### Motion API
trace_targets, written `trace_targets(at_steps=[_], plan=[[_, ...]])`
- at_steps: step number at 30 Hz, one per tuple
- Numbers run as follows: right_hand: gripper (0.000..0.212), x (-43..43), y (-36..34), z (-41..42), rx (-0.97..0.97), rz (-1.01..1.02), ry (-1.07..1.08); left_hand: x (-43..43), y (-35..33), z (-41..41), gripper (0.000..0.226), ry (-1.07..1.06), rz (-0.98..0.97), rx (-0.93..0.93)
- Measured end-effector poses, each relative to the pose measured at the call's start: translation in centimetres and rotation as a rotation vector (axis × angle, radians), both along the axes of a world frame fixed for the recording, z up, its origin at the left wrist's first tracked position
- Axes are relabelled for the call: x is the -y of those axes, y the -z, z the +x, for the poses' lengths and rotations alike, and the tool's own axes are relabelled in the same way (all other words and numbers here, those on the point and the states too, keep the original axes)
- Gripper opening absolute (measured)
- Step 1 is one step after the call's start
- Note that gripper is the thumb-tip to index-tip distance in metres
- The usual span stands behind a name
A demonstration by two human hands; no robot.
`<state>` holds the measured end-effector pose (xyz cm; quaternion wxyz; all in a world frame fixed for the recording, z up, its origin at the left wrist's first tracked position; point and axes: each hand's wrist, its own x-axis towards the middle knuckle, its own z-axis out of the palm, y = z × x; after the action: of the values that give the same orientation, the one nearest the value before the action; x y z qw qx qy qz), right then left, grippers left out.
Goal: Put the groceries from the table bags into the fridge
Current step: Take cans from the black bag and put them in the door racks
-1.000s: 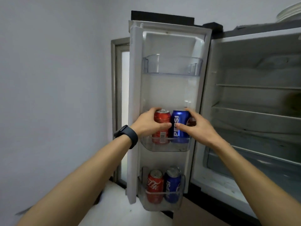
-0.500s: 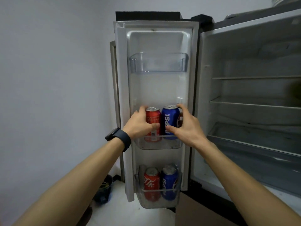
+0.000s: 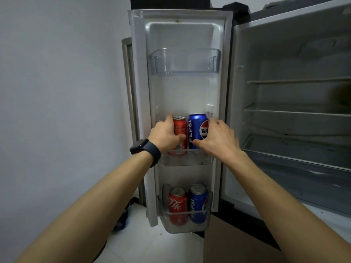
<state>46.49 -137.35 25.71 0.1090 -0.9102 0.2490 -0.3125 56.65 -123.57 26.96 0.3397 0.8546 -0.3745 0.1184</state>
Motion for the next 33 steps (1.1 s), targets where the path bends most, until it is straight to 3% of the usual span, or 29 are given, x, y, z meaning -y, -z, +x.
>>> trace_targets(at_steps=[8, 15, 21, 28, 33], plan=[[0.08, -0.3, -0.3, 0.3, -0.059, 0.091, 0.032, 0.4, 0.1, -0.1, 0.081, -0.036, 0.002, 0.006], [0.085, -2.0, -0.8, 0.9, -0.025, 0.055, 0.097, 0.5, -0.5, -0.3, 0.08, -0.046, 0.044, 0.028], [0.076, -2.0, -0.5, 0.2, -0.015, 0.025, 0.131, 0.2, -0.3, -0.3, 0.083, -0.027, 0.067, 0.033], [0.054, -2.3, 0.6, -1.3, 0.076, -0.025, 0.126, -1.2, -0.8, -0.2, 0.069, -0.014, 0.189, 0.379], [0.035, -2.7, 2.7, -2.1, 0.218, 0.017, -0.027, -1.9, -0.4, -0.3, 0.067, 0.012, 0.234, 0.459]])
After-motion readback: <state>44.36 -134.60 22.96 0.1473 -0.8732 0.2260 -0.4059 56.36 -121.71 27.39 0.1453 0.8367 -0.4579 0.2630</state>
